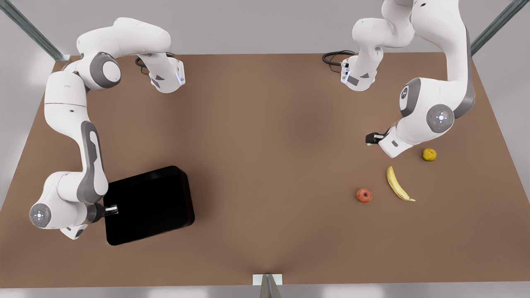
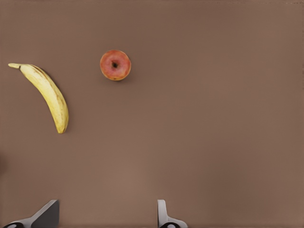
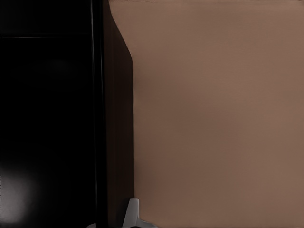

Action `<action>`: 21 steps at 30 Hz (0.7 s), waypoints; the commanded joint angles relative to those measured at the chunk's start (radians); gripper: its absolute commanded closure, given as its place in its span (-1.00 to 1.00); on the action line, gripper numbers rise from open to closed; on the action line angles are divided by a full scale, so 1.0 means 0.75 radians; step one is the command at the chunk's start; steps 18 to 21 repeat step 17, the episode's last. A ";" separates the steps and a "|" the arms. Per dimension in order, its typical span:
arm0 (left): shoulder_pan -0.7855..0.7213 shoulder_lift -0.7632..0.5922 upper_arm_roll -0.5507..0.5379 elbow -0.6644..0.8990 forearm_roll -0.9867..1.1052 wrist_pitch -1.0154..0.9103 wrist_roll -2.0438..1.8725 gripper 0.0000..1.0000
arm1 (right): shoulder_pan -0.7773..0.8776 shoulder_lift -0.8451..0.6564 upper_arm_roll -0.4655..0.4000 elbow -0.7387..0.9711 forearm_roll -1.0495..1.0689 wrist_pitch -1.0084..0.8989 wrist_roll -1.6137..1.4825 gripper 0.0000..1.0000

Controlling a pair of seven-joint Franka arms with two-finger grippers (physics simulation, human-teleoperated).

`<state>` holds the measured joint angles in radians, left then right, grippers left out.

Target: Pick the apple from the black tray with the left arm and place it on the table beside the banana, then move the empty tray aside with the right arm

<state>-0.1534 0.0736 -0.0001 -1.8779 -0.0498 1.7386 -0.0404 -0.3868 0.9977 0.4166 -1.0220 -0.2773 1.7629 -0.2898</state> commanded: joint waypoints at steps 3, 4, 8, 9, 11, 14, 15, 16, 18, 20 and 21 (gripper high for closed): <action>-0.002 0.000 0.000 0.002 0.001 -0.009 0.003 -1.00 | 0.000 0.005 0.001 0.000 -0.007 0.038 -0.164 -0.64; -0.002 0.004 0.000 0.017 0.001 -0.025 0.003 -1.00 | 0.000 0.005 0.001 0.000 -0.007 0.040 -0.164 -1.00; -0.004 0.061 -0.002 0.115 0.001 -0.040 -0.036 -1.00 | 0.000 -0.021 0.029 0.000 0.002 -0.051 -0.119 -1.00; -0.004 0.061 -0.002 0.117 0.001 -0.040 -0.032 -1.00 | 0.004 -0.127 0.070 0.000 0.000 -0.154 -0.007 -1.00; -0.004 0.061 -0.002 0.117 0.001 -0.040 -0.030 -1.00 | -0.010 -0.295 0.140 0.003 0.008 -0.305 0.071 -1.00; -0.004 0.061 0.000 0.117 -0.001 -0.040 -0.032 -1.00 | 0.002 -0.496 0.183 -0.022 0.057 -0.458 0.554 -1.00; -0.004 0.061 0.000 0.117 -0.001 -0.042 -0.032 -1.00 | -0.004 -0.529 0.209 -0.038 0.092 -0.493 0.650 -1.00; -0.004 0.061 0.000 0.117 -0.003 -0.042 -0.034 -1.00 | 0.004 -0.529 0.214 -0.038 0.090 -0.485 0.642 -1.00; -0.004 0.061 0.000 0.117 -0.003 -0.042 -0.034 -1.00 | 0.060 -0.529 0.218 -0.038 0.055 -0.479 0.654 -1.00; -0.004 0.061 0.000 0.117 -0.003 -0.042 -0.034 -1.00 | 0.060 -0.529 0.218 -0.038 0.055 -0.479 0.654 -1.00; -0.004 0.061 0.000 0.117 -0.003 -0.042 -0.034 -1.00 | 0.060 -0.529 0.218 -0.038 0.055 -0.479 0.654 -1.00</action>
